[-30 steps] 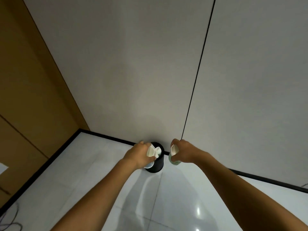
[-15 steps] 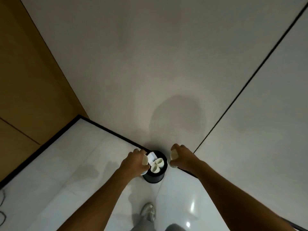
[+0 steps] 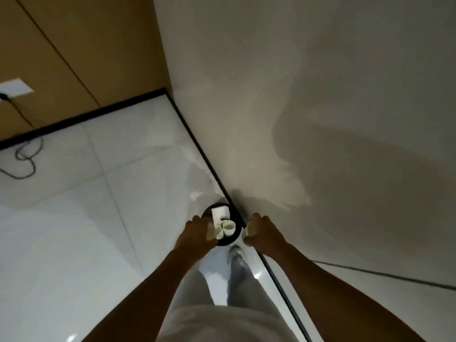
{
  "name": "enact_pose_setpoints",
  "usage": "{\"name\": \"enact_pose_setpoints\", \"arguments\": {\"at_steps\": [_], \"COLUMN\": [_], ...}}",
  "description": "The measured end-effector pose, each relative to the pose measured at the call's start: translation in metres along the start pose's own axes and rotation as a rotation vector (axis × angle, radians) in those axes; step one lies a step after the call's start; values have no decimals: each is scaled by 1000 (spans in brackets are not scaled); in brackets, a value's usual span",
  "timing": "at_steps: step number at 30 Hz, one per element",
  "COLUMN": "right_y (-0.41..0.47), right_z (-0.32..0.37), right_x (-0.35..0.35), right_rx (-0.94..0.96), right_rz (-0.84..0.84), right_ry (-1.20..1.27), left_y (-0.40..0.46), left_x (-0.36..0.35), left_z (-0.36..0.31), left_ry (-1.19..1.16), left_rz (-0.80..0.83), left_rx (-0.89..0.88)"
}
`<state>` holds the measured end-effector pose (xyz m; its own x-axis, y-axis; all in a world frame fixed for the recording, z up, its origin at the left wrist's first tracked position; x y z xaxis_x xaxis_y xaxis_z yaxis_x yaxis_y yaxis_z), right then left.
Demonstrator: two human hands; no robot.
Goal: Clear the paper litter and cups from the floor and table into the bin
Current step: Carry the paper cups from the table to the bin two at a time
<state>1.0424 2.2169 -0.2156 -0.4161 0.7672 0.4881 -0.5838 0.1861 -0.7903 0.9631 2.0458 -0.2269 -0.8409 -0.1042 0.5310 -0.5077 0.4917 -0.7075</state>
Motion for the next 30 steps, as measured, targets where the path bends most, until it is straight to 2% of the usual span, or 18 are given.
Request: {"name": "enact_pose_setpoints", "arguments": {"at_steps": [8,16,23,30], "right_y": [83,214,330,400], "right_z": [-13,-43,-87,-121], "right_x": [-15,-65,-114,-172], "right_rx": [97,178,178,196], "right_rz": [66,45,75,155], "right_ry": [-192,-149,-232,-333], "left_y": [47,149,257,324], "left_x": [-43,-88,-155,-205], "left_z": [26,81,120,159], "left_ry": [-154,-210,-137,-93], "left_rz": [-125,-223,-162,-128], "left_rx": [166,178,136,169]}}
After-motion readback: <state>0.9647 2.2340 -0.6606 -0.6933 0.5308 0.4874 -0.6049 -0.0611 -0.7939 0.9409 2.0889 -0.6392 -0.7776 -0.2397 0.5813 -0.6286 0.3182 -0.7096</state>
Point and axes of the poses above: each hand's wrist, its own y-axis towards the middle knuckle, its own x-axis out of the back of the hand, z = x × y, the point moved 9 cm from there along y, towards the middle knuckle, and after that the axes turned 9 degrees about z, right-handed, at the moved point
